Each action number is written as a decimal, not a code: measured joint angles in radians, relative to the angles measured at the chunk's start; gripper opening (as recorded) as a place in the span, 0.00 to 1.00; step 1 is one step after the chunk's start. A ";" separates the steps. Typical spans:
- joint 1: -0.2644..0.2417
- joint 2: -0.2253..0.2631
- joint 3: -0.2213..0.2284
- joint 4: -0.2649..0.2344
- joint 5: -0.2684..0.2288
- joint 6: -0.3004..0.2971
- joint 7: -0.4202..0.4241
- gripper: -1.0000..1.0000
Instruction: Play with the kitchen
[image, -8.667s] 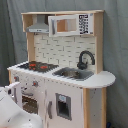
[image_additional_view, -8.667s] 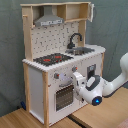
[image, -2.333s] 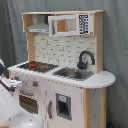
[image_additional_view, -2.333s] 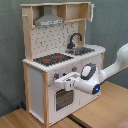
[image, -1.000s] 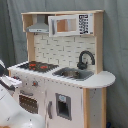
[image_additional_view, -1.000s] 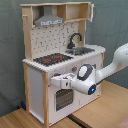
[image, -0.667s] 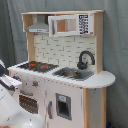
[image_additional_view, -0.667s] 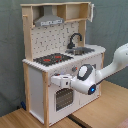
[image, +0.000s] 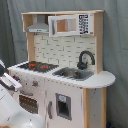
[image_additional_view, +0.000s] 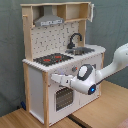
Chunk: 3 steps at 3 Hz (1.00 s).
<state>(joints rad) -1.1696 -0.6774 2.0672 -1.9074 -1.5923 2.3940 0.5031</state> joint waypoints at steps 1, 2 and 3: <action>0.000 0.000 0.000 0.000 0.000 0.000 0.115 0.00; 0.000 0.000 0.000 0.000 0.000 0.000 0.221 0.00; 0.000 0.000 0.000 0.000 0.000 0.000 0.330 0.00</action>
<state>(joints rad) -1.1695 -0.6773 2.0672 -1.9072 -1.5923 2.3940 0.8334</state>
